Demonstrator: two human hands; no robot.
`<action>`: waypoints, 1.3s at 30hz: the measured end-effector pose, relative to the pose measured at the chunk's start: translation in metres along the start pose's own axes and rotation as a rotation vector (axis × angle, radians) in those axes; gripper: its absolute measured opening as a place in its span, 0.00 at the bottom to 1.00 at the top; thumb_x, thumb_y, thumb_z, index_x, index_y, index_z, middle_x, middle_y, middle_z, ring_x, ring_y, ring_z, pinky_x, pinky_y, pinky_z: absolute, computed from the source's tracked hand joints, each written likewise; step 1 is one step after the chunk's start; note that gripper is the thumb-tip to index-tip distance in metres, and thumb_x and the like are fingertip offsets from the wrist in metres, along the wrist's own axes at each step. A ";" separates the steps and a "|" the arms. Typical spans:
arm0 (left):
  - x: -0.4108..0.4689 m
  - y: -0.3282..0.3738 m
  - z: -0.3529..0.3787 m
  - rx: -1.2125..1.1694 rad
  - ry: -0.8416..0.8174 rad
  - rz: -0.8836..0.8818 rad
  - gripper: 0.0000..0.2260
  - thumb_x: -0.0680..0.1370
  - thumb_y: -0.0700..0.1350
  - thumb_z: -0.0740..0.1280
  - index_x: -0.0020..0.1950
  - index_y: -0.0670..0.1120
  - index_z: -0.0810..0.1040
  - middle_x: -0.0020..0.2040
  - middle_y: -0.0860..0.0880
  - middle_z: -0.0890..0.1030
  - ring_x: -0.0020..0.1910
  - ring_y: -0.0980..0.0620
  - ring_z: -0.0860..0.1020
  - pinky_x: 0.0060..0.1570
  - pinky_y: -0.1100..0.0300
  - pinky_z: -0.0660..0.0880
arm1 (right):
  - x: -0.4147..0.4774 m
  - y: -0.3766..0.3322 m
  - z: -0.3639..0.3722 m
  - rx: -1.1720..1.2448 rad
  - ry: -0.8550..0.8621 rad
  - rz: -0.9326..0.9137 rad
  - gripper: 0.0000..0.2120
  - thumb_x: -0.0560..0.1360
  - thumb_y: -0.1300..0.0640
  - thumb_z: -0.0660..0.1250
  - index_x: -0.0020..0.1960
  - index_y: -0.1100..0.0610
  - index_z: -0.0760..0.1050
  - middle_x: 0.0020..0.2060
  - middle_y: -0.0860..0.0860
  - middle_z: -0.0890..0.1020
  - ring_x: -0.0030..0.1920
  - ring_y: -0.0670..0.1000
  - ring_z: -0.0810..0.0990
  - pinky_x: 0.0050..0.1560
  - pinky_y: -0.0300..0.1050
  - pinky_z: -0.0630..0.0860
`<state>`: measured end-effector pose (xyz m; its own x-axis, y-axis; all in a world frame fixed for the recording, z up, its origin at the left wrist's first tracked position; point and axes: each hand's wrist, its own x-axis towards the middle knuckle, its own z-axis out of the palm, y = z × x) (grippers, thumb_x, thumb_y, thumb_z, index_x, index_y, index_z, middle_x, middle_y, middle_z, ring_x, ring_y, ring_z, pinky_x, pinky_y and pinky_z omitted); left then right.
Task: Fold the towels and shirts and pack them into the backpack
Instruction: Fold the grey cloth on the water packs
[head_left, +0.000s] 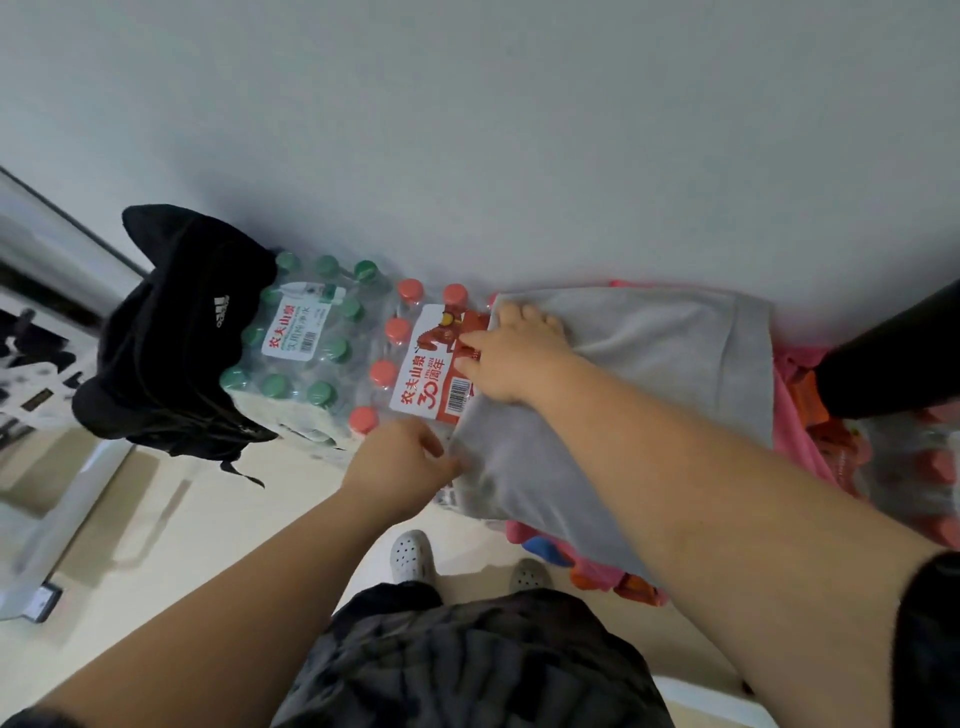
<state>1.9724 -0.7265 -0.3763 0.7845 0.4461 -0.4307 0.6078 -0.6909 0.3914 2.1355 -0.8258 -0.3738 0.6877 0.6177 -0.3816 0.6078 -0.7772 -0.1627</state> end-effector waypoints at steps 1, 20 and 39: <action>0.001 0.001 0.002 0.022 0.004 0.001 0.16 0.72 0.56 0.73 0.41 0.43 0.82 0.37 0.44 0.83 0.35 0.45 0.81 0.34 0.51 0.78 | 0.003 -0.001 0.003 -0.006 -0.003 0.014 0.27 0.80 0.36 0.52 0.76 0.43 0.63 0.77 0.59 0.58 0.74 0.63 0.58 0.71 0.62 0.57; 0.023 -0.011 -0.022 -0.491 -0.383 0.242 0.13 0.64 0.46 0.72 0.30 0.46 0.68 0.27 0.49 0.69 0.27 0.52 0.67 0.30 0.60 0.66 | -0.008 -0.034 0.014 0.084 0.100 0.310 0.28 0.80 0.36 0.53 0.72 0.50 0.69 0.70 0.54 0.70 0.72 0.59 0.65 0.69 0.61 0.60; 0.066 -0.132 -0.106 -0.469 -0.199 0.291 0.15 0.76 0.31 0.60 0.45 0.48 0.80 0.41 0.52 0.81 0.24 0.50 0.78 0.27 0.54 0.77 | 0.073 -0.168 -0.014 0.356 0.324 0.239 0.34 0.79 0.40 0.61 0.79 0.56 0.58 0.77 0.50 0.60 0.74 0.57 0.63 0.70 0.57 0.66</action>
<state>1.9566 -0.5455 -0.3706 0.9166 0.1295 -0.3782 0.3960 -0.4234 0.8148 2.0894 -0.6479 -0.3616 0.9120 0.3799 -0.1550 0.2853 -0.8587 -0.4258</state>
